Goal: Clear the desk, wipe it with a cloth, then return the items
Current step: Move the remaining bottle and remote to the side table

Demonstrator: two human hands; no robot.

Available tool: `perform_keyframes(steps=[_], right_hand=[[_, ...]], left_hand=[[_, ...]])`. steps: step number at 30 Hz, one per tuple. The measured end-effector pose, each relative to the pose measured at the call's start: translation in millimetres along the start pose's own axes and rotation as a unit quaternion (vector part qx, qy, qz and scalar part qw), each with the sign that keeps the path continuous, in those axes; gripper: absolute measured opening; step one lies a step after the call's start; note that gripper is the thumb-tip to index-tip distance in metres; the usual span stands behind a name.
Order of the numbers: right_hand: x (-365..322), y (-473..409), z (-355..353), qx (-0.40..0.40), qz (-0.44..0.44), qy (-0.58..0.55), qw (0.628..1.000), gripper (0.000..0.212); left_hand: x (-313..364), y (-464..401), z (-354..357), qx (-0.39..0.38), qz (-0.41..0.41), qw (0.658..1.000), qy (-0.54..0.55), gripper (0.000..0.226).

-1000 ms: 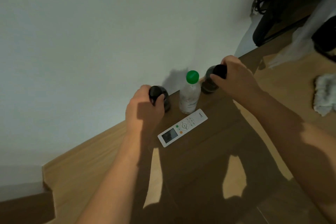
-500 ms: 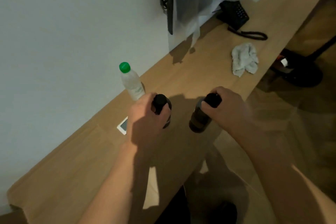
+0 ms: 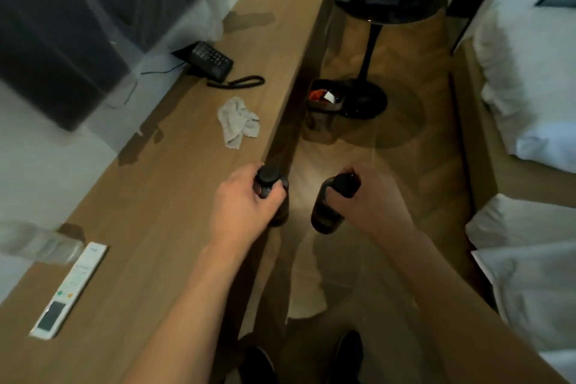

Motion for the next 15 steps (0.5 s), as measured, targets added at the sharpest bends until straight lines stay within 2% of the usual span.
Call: perform_keyframes(steps=[8, 15], right_hand=[[111.6, -7.1, -126.0, 0.097, 0.025, -0.016, 0.995, 0.023], [166.0, -33.4, -190.6, 0.133, 0.075, -0.033, 0.988, 0.024]], left_hand=[[133.9, -29.6, 112.9, -0.028, 0.081, 0.996, 0.014, 0.032], [201.5, -70.2, 175.8, -0.072, 0.107, 0.991, 0.037, 0.036]])
Point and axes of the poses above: each hand's wrist, its own y-axis away from the middle knuckle, its own z-axis out of the palm, x = y × z, the point moved 6 cm from there along -y, towards the middle knuckle, and after that the axes turned 5 degrees about y, right-handed, at the moved point
